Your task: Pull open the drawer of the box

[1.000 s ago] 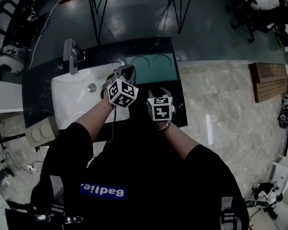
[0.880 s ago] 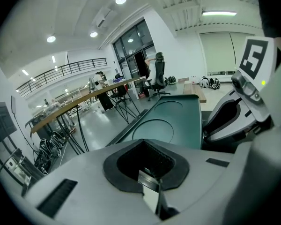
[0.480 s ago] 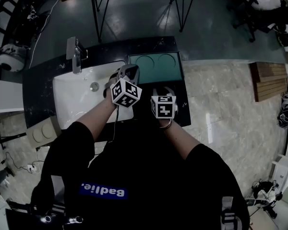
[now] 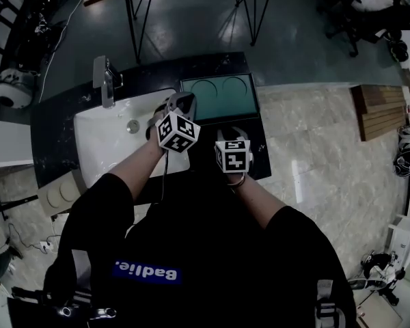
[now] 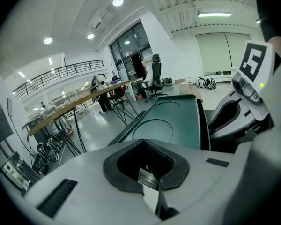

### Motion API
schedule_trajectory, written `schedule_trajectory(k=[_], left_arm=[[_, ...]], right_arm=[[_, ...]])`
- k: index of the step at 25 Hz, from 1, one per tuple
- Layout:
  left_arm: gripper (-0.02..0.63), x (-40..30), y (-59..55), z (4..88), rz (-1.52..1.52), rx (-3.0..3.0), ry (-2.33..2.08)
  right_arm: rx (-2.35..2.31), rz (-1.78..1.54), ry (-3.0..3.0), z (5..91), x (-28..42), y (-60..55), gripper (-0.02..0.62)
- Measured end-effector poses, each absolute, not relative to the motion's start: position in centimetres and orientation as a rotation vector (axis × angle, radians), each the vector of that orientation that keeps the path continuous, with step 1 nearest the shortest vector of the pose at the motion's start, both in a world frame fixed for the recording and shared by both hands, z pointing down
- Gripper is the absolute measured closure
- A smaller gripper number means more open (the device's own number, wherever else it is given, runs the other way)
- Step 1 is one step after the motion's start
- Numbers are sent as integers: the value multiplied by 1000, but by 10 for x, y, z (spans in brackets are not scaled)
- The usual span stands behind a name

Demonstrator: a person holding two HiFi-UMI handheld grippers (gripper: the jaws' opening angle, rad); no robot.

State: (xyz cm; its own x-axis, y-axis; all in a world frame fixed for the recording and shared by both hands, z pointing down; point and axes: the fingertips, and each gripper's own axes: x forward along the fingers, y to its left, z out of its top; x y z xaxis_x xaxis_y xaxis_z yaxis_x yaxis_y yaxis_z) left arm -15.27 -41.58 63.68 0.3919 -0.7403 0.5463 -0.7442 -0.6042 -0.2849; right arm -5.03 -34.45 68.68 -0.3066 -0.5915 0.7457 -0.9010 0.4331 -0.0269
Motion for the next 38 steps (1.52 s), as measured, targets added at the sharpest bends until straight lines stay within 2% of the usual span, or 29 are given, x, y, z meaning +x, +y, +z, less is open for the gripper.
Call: schedule_trajectory(k=[38], left_arm=[[604,-151,-415,636,996,2637,-1355]], right_arm=[[1216,608,-2008,687,-25,-268,526]])
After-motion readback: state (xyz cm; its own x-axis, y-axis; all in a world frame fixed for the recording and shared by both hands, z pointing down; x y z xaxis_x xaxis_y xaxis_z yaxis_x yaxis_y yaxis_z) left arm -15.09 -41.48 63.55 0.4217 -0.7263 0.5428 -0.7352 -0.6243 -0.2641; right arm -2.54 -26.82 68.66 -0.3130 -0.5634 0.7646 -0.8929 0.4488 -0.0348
